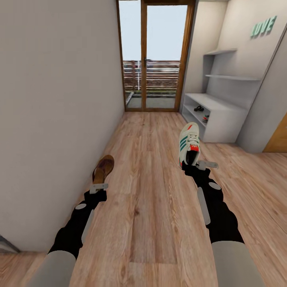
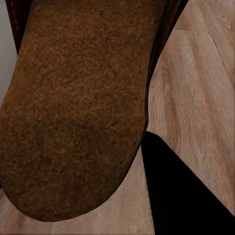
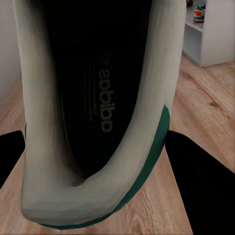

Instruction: Pick up the two gym shoes and the two sandals from the corridor floor and place them onto the hallstand (shoe rack) in the corridor, making sure they are on the rack and not on the floor. Arrange them so the two gym shoes are next to each other and the two sandals are next to each other.

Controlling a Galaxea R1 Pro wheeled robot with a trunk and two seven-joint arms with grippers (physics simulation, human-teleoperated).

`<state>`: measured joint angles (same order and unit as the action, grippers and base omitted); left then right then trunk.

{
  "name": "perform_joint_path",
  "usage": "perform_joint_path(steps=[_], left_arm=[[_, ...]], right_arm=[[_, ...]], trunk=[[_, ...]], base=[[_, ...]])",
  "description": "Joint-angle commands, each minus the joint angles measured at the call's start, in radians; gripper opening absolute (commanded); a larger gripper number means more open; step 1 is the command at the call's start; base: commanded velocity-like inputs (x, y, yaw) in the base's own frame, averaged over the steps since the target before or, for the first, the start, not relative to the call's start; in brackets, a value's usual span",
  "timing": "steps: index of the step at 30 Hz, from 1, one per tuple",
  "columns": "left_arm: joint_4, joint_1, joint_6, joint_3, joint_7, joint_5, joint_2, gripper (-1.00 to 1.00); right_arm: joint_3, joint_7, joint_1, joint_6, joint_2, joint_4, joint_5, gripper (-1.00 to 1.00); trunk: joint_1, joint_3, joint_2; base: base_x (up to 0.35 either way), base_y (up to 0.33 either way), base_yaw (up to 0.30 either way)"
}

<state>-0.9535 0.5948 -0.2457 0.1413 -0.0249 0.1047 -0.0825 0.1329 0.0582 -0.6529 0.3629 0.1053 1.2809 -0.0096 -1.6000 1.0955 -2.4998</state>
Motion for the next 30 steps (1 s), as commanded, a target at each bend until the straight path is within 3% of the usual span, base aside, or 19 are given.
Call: perform_joint_path(steps=[1,30], left_arm=[[-0.002,0.000,-0.006,0.003,-0.004,0.013,-0.001,-1.00],[-0.002,0.000,-0.006,0.004,-0.004,0.013,0.000,-1.00]], right_arm=[[0.001,0.003,-0.001,0.005,0.001,0.001,-0.001,-1.00],[0.001,0.003,-0.001,0.005,0.001,0.001,-0.001,-1.00]], trunk=[[0.000,0.001,0.000],[0.000,0.001,0.000]], base=[[0.347,-0.083,0.000],[0.347,-0.083,0.000]])
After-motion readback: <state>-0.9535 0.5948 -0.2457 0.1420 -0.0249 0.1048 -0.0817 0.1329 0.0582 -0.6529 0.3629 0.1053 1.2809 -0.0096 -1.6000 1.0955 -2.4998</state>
